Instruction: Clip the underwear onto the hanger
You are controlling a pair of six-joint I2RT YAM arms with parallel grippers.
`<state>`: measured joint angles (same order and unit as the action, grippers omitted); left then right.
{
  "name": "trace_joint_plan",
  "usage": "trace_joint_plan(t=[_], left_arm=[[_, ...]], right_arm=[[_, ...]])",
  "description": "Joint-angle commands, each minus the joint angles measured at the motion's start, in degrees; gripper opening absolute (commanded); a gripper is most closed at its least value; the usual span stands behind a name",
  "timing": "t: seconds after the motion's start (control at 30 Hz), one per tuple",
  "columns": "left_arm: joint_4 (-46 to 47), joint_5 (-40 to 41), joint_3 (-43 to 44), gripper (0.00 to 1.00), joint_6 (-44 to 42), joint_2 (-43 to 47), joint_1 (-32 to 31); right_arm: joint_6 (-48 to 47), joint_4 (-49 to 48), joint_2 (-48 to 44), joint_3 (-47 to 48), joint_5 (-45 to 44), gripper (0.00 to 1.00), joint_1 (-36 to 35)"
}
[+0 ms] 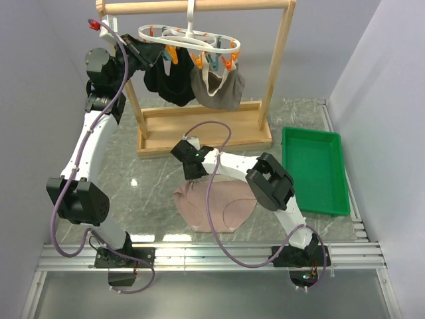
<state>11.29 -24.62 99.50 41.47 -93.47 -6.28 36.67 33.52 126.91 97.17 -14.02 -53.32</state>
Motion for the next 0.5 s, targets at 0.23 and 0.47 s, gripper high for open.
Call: trace_joint_plan(t=[0.23, 0.47], left_arm=[[1.54, -1.04, -0.71, 0.00, 0.89, 2.94, 1.01], [1.19, -1.92, -0.98, 0.00, 1.24, 2.94, 1.01]], right_arm=[[-16.35, -29.97, -15.19, -21.04, -6.45, 0.00, 0.94], [-27.16, -47.03, -24.50, -30.26, -8.92, 0.00, 0.85]])
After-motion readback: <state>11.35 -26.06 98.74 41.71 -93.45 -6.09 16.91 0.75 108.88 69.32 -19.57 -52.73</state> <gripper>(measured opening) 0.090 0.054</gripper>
